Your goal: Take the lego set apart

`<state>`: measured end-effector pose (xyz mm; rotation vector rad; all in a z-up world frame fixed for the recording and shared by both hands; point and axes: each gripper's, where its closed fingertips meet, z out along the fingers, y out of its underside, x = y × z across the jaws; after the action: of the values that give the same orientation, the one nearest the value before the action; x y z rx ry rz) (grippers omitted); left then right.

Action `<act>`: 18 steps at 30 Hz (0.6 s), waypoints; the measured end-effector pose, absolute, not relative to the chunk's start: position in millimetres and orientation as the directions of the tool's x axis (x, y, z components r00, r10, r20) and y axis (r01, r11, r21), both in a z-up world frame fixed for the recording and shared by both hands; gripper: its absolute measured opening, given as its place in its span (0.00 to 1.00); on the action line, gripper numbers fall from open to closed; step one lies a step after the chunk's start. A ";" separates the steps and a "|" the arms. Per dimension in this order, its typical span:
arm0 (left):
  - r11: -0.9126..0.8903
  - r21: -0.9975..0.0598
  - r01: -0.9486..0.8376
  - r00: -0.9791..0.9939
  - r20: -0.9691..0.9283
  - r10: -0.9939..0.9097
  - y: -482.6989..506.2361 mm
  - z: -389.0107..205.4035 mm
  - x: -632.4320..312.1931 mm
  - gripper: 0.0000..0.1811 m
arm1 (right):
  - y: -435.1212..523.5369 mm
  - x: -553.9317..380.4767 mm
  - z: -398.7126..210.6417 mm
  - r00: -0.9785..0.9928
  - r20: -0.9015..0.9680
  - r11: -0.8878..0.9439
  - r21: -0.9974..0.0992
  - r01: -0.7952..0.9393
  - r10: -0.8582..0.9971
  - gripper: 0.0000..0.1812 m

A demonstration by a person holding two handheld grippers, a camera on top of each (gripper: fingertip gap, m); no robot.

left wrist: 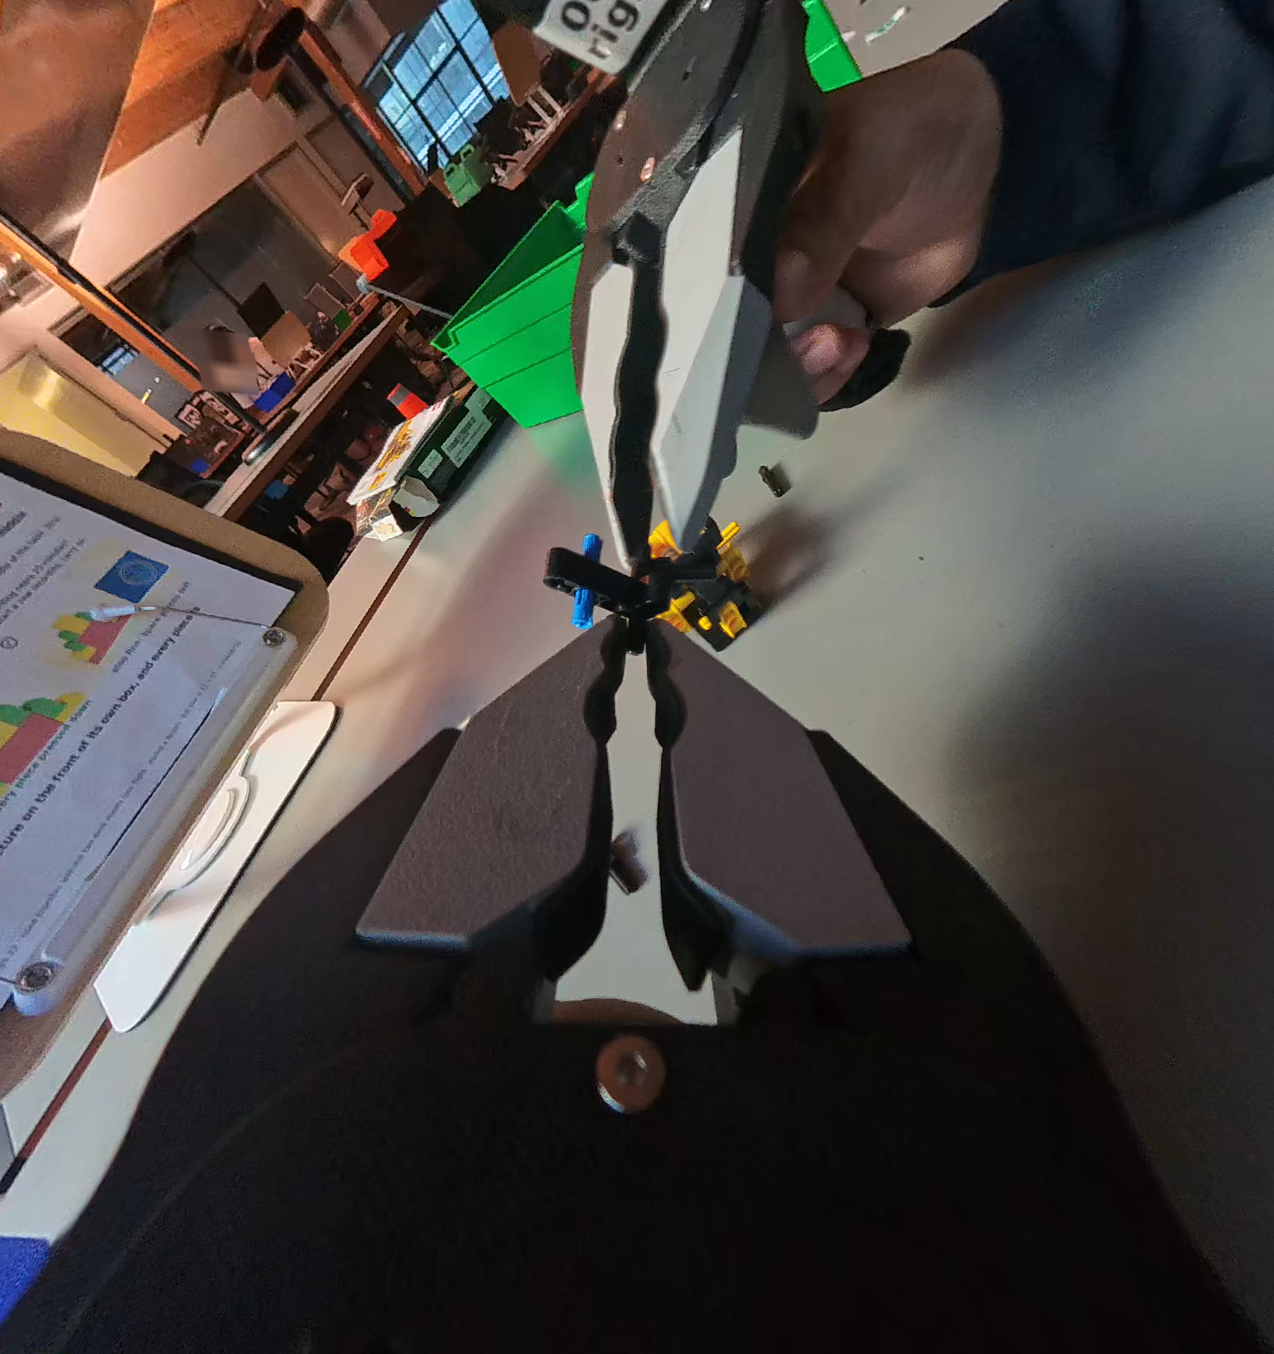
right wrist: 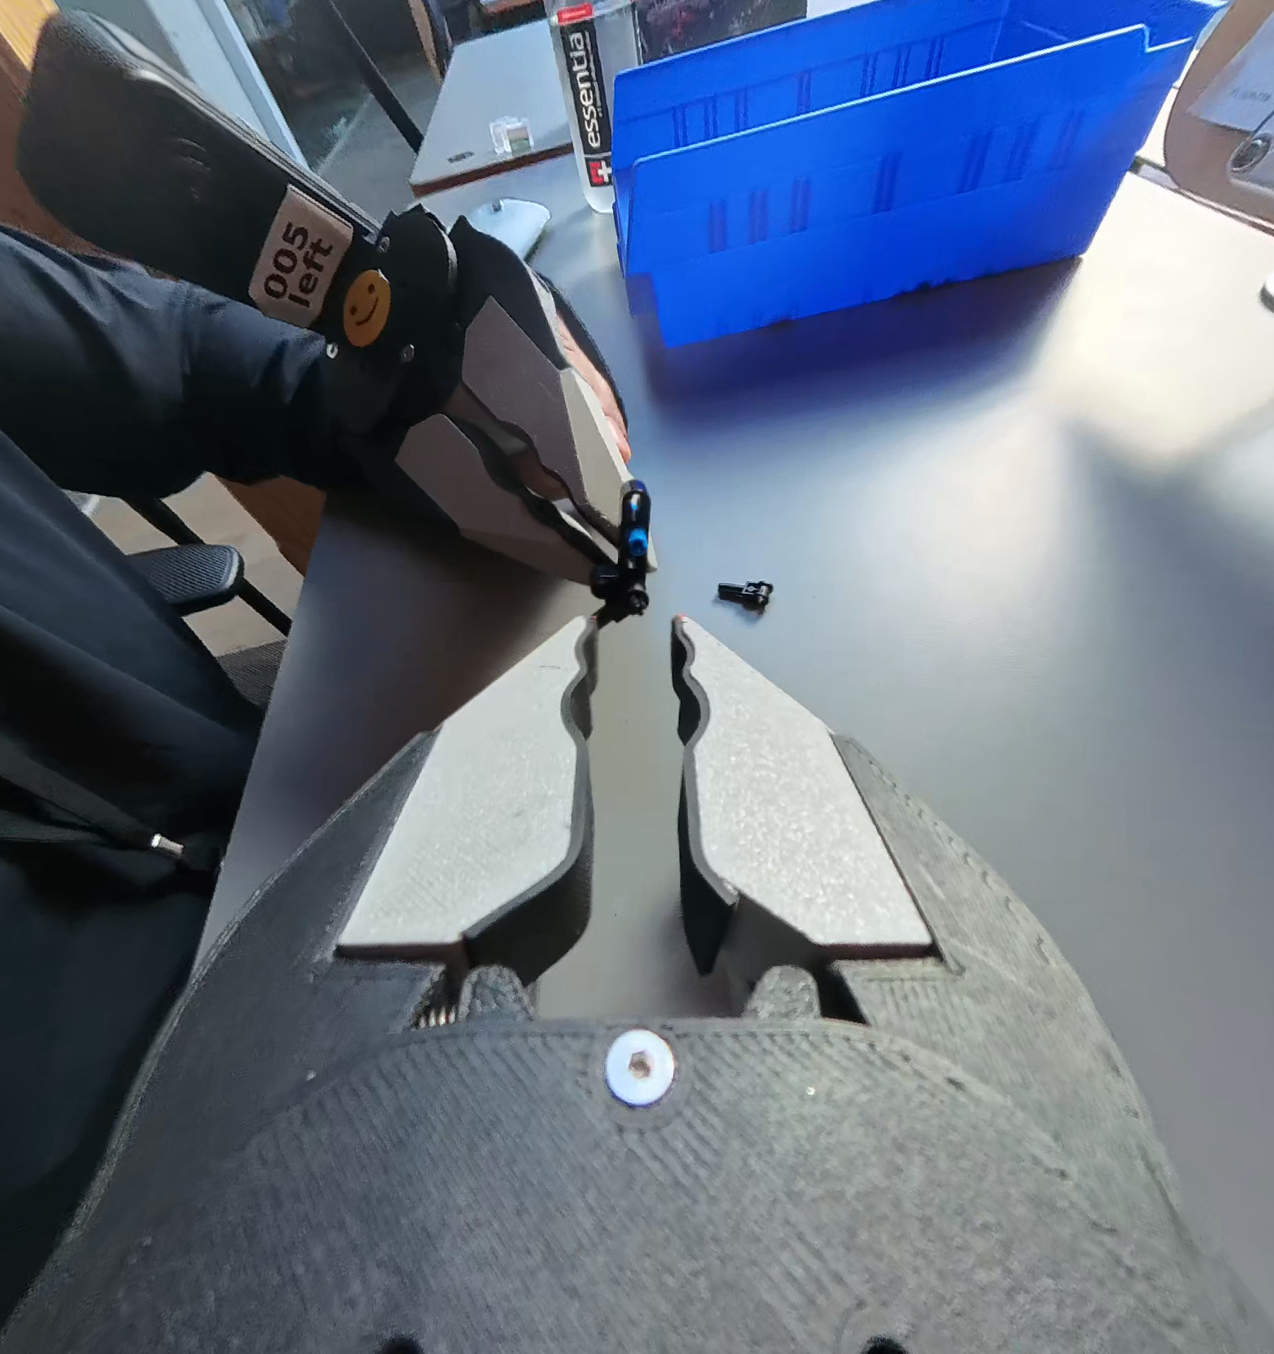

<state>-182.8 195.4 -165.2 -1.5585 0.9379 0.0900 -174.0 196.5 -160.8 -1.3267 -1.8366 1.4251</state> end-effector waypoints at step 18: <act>0.101 -0.834 -0.542 0.761 -0.538 -0.363 190.6 -128.8 -181.1 0.01 | 190.5 -179.3 -119.2 -0.424 -0.391 -0.299 -0.916 0.268 0.817 0.01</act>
<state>-181.1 190.6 -128.8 -1.5092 0.7676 0.1536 -179.3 190.5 -119.2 -1.3636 -1.5299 1.7704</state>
